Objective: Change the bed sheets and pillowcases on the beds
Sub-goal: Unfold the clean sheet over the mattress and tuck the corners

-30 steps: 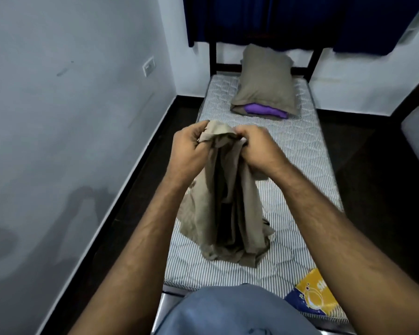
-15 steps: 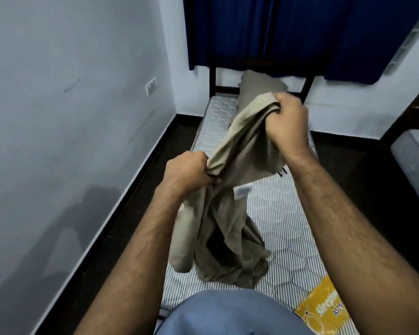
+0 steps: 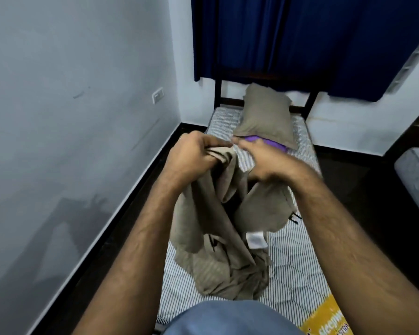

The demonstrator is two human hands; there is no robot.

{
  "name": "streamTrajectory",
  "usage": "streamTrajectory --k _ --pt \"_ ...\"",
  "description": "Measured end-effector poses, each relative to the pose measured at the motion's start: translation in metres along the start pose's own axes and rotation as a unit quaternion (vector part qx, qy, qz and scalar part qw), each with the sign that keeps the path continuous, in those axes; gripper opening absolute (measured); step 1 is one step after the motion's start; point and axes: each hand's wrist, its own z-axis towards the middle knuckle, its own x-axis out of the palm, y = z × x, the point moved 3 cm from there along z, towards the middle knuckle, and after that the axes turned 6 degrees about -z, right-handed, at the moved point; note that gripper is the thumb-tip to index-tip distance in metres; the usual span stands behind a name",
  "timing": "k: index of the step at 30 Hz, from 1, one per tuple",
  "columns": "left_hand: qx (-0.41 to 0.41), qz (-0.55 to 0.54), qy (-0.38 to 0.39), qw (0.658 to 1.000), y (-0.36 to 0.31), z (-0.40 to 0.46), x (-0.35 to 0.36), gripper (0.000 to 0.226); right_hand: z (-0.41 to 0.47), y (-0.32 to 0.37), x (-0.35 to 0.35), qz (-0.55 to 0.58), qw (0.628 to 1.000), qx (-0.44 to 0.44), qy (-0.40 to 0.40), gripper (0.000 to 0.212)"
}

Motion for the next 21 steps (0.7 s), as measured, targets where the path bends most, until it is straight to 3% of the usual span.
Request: streamTrajectory --k 1,3,6,8,11,13,14,16,17,19,21 --pt "0.005 0.03 -0.02 0.999 -0.01 0.001 -0.002 0.032 0.003 0.006 0.007 0.057 0.997 -0.046 0.017 0.068" --pt "0.03 0.141 -0.093 0.985 -0.022 0.001 -0.006 0.024 0.008 0.01 0.029 0.127 0.989 -0.056 0.057 0.029" --pt "0.028 0.268 -0.183 0.946 -0.022 -0.002 -0.016 0.029 0.019 -0.007 0.075 0.129 0.985 -0.029 0.109 0.018" --pt "0.014 0.296 -0.195 0.935 -0.015 -0.003 -0.021 0.032 0.028 -0.029 0.1 0.069 0.992 0.016 0.1 0.024" --pt "-0.015 0.302 -0.114 0.946 0.005 -0.006 -0.012 0.042 0.036 -0.057 0.108 0.005 0.993 0.116 0.0 0.016" --pt "-0.068 0.301 -0.003 0.951 0.028 -0.011 0.006 0.045 0.033 -0.057 0.091 0.101 0.974 0.152 -0.137 0.013" --pt "-0.093 0.299 0.056 0.948 0.042 -0.016 0.017 0.052 0.028 -0.054 0.08 0.163 0.949 0.141 -0.23 0.015" --pt "-0.143 0.255 0.146 0.945 0.06 -0.028 0.035 0.08 0.013 -0.038 0.056 0.202 0.9 0.026 -0.385 0.018" --pt "-0.158 0.195 0.17 0.953 0.066 -0.031 0.042 0.09 0.007 -0.027 0.049 0.221 0.885 -0.038 -0.407 0.02" --pt "-0.16 0.068 0.204 0.963 0.07 -0.033 0.054 0.086 0.009 -0.019 0.059 0.271 0.891 -0.101 -0.35 0.021" --pt "-0.178 0.002 0.204 0.963 0.077 -0.036 0.062 0.057 0.025 -0.039 0.097 0.231 0.953 -0.04 -0.193 0.026"
